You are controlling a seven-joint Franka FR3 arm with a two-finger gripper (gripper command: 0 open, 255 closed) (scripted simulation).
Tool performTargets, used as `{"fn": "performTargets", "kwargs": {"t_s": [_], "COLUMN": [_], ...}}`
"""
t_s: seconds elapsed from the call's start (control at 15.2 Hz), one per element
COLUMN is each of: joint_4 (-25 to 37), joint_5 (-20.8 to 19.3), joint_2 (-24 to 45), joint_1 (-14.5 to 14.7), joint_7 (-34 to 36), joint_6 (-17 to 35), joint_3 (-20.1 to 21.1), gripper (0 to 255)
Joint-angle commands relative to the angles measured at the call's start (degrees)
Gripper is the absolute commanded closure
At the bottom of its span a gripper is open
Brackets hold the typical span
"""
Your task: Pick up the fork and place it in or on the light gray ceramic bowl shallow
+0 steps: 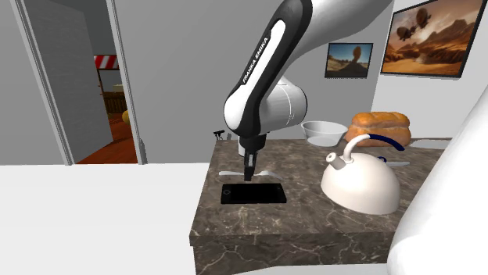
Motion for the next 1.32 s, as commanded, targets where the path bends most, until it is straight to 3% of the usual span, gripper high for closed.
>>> {"fn": "performTargets", "kwargs": {"t_s": [0.0,0.46,1.25], "joint_4": [-0.02,-0.02,3.08], "joint_5": [0.0,0.01,-0.67], "joint_2": [0.01,0.02,-8.04], "joint_1": [0.0,0.0,-0.25], "joint_7": [0.0,0.0,0.39], "joint_6": [-0.01,0.0,-11.14], "joint_3": [0.0,0.0,0.54], "gripper": [255,255,255]}}
